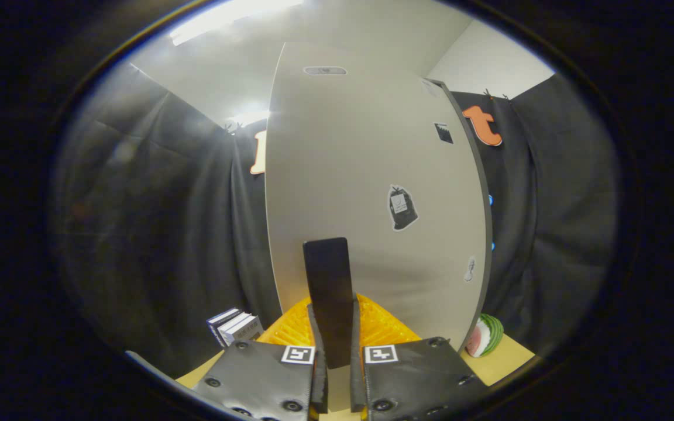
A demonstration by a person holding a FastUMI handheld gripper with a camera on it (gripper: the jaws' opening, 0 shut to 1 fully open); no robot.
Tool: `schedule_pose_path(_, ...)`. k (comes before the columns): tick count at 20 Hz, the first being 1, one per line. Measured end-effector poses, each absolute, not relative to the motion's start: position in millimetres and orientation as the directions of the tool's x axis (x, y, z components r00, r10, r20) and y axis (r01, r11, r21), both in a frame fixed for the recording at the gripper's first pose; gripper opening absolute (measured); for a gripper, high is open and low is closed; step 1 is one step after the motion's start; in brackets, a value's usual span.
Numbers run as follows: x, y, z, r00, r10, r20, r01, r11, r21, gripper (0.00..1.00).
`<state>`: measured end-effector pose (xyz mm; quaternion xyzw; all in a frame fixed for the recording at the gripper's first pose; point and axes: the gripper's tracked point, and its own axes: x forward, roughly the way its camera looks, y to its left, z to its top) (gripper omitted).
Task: Open the shoe cabinet door, grab the shoes and put them into the shoe cabinet, then close the shoe cabinet door.
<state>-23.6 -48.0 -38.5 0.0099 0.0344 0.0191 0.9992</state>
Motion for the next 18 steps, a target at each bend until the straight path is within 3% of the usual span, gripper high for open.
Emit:
schedule_pose_path(10, -84, -115, -19, 0.995, 0.075, -0.073, -0.071, 0.996, 0.051, 0.16)
schedule_pose_path(18, -124, -171, -8, 0.996, 0.002, -0.090, 0.001, 1.000, 0.029, 0.15)
